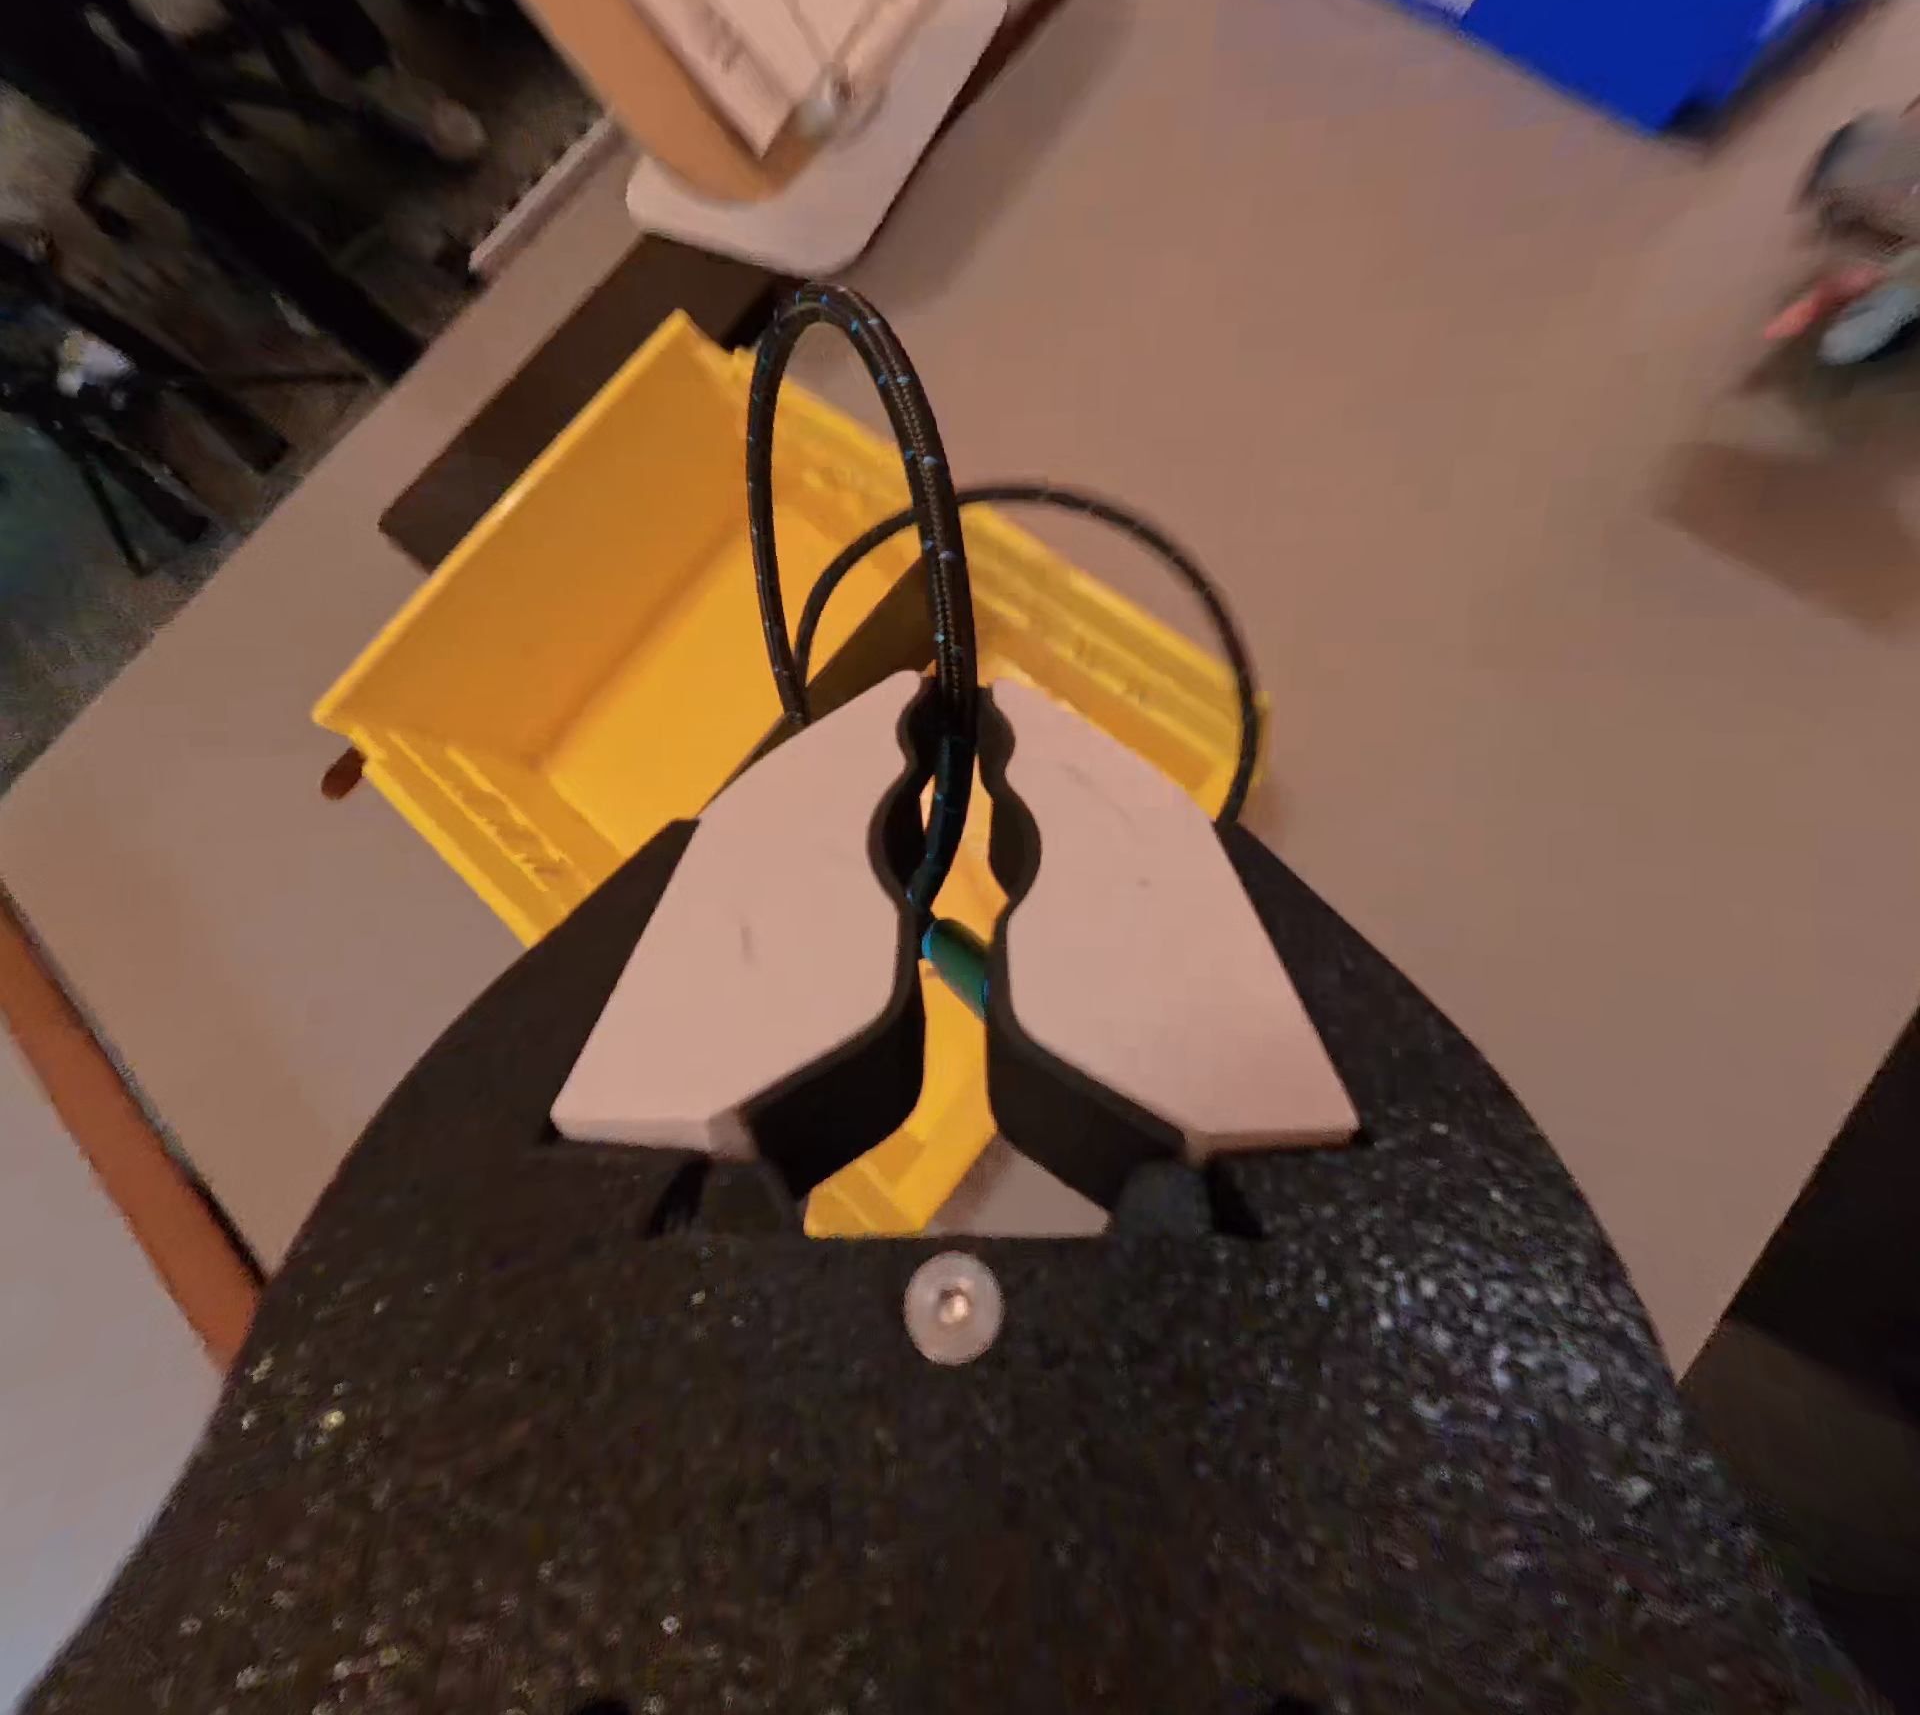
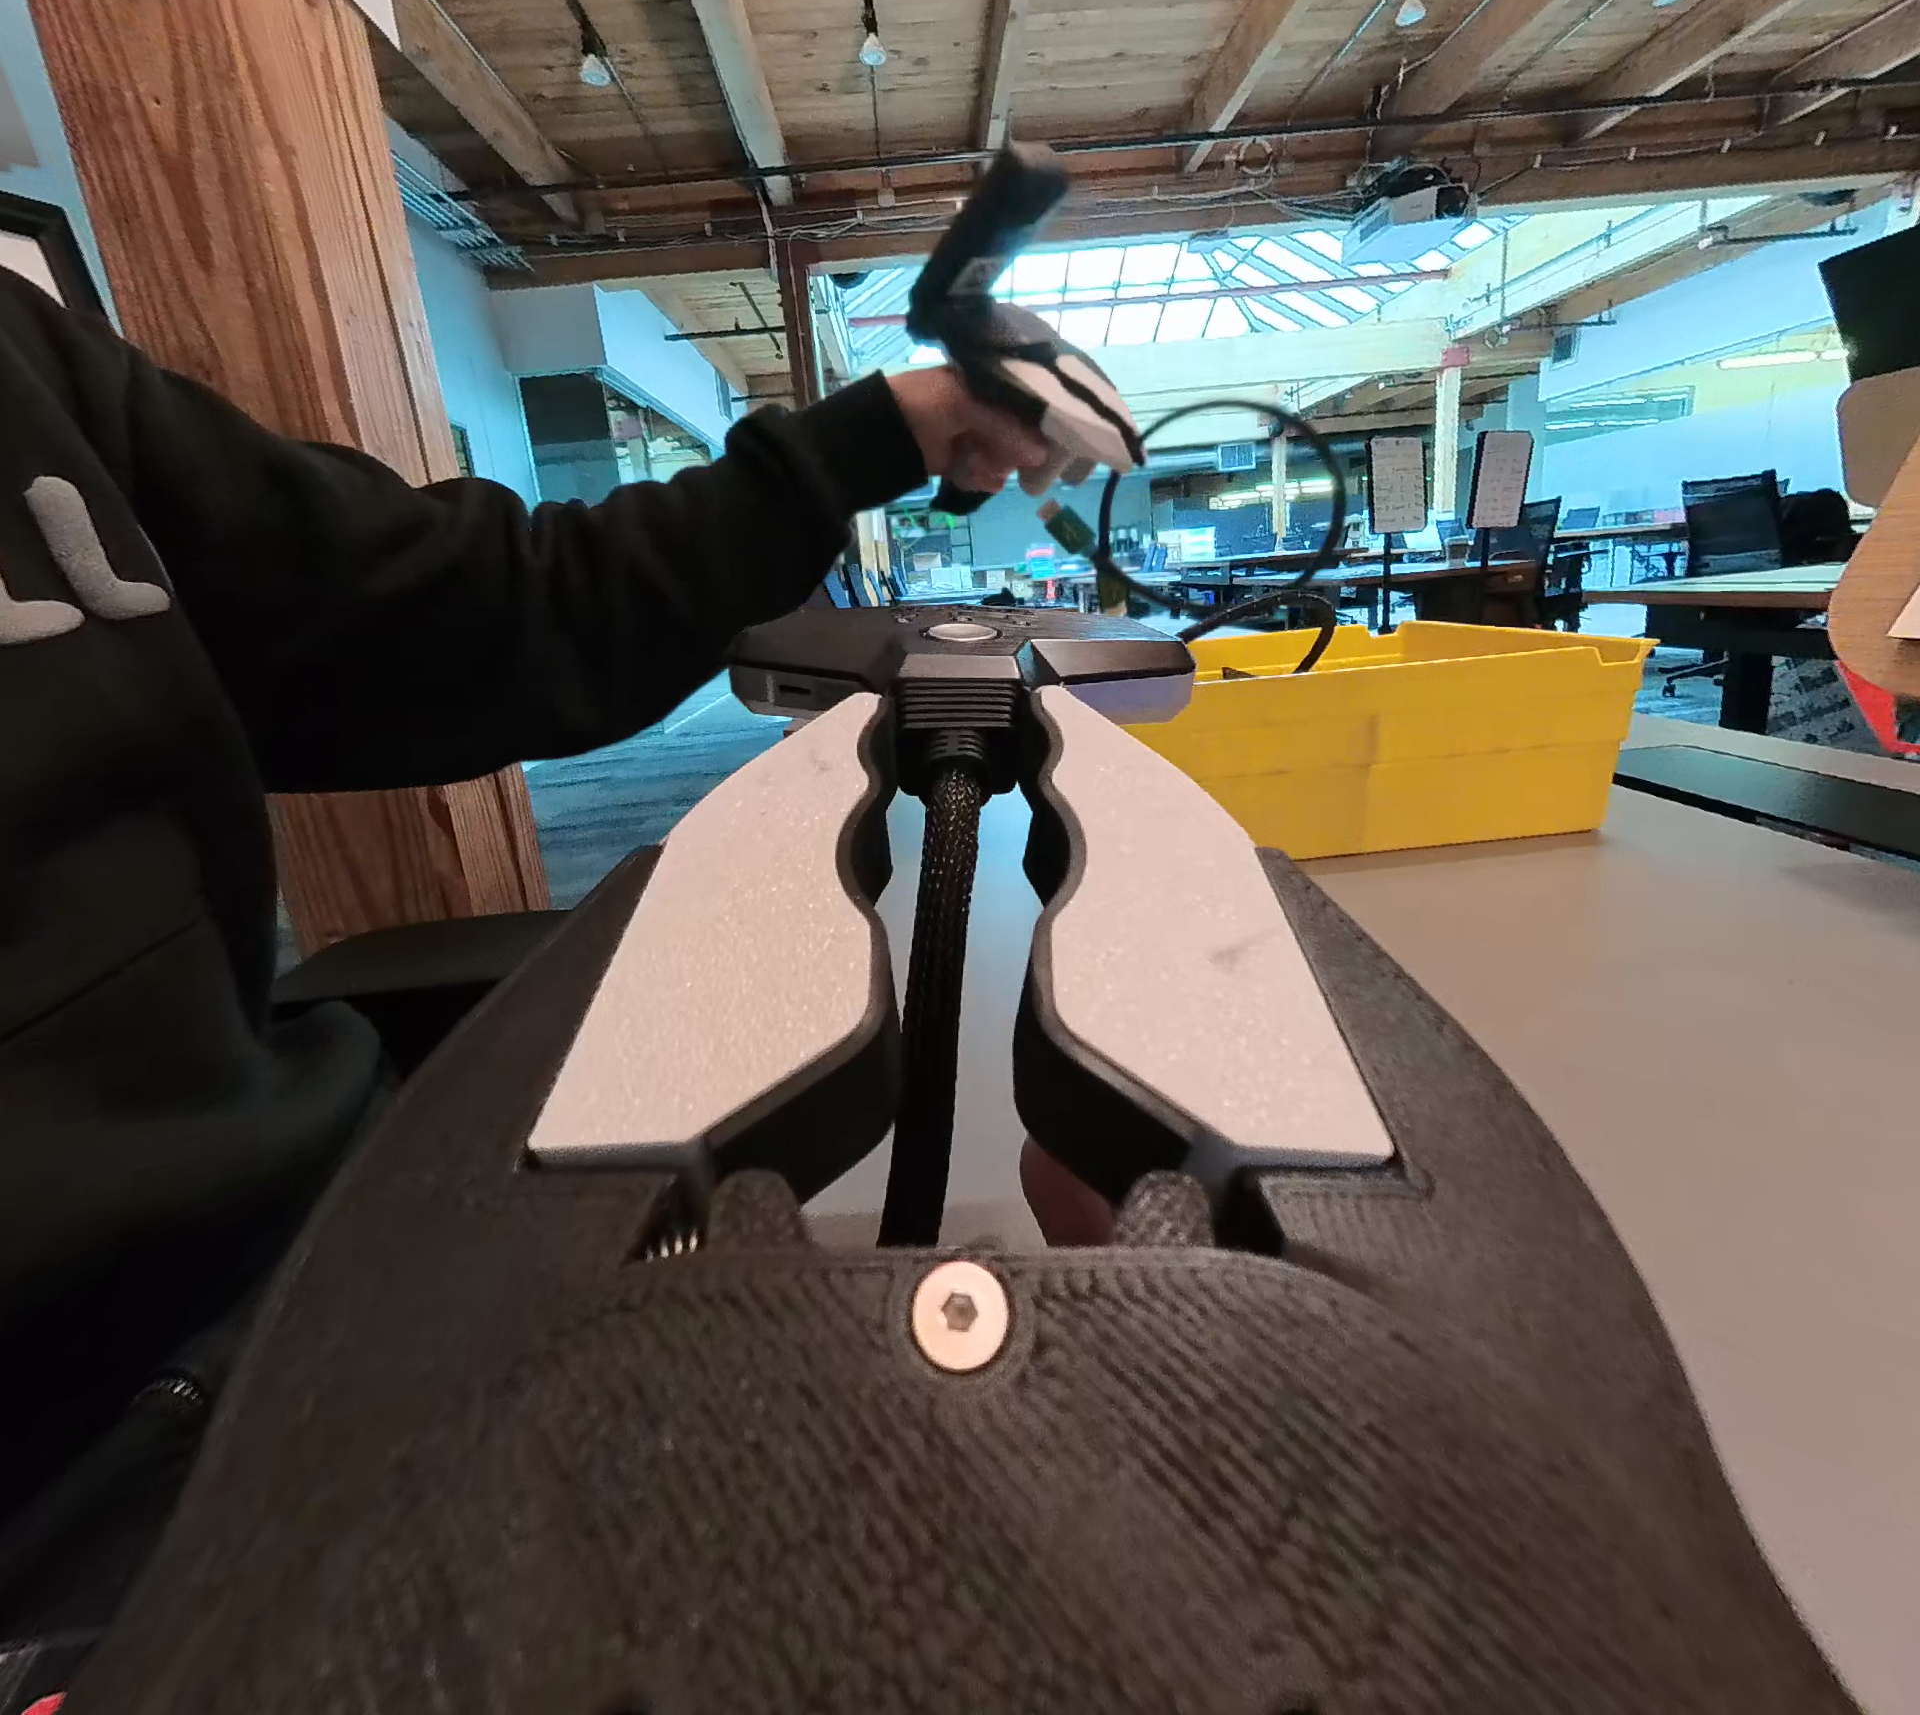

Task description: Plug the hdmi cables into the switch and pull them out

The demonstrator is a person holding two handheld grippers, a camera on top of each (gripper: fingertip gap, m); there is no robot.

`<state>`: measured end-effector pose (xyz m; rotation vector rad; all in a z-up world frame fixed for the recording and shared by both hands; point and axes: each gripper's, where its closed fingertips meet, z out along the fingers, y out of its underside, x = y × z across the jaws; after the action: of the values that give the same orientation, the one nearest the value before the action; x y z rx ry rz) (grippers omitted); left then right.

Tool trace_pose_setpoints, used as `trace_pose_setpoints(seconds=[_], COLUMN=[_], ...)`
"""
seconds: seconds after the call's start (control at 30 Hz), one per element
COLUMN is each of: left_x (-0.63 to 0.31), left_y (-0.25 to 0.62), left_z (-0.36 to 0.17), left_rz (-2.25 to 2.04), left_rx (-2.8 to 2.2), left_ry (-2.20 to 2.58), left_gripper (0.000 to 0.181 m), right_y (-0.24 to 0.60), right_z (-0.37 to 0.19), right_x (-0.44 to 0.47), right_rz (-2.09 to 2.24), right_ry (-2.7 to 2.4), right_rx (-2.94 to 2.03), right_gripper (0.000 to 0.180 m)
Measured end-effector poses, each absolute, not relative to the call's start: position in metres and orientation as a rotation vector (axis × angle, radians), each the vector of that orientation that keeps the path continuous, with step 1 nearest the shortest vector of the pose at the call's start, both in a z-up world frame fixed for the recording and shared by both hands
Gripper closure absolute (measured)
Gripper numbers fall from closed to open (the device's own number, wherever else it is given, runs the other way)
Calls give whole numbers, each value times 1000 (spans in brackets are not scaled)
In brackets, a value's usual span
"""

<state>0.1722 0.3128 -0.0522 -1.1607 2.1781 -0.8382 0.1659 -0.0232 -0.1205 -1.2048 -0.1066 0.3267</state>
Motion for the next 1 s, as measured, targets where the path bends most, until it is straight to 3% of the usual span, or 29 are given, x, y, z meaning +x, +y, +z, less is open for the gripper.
trace_pose_setpoints(seconds=[0.17, 0.33, 0.53, 0.73, 0.87, 1.0], left_x=[155, 135, 136, 145, 149, 147], left_y=[243, 157, 96, 45, 62, 92], left_z=[-19, -54, -127, -117, -168, -185], left_rz=[-1095, -1101, -1118, -2022, -1972, -1869], left_rx=[-911, -696, -1148, -1537, -1760, -1844], left_ry=[2197, 2337, 2408, 2085, 2001, 1810], left_gripper=[174, 174, 174, 175, 174, 172], right_y=[-26, -44, -54, -62, -67, -69], right_z=[-119, -106, -101, -97, -94, -93], right_x=[171, 182, 181, 171, 163, 162], right_rz=[300, 274, 264, 323, 377, 389], right_ry=[-89, -55, -78, -141, -183, -192], right_rx=[-1197, -1103, -1072, -1046, -1030, -1017], right_gripper=[157, 157, 157, 157, 157, 158])
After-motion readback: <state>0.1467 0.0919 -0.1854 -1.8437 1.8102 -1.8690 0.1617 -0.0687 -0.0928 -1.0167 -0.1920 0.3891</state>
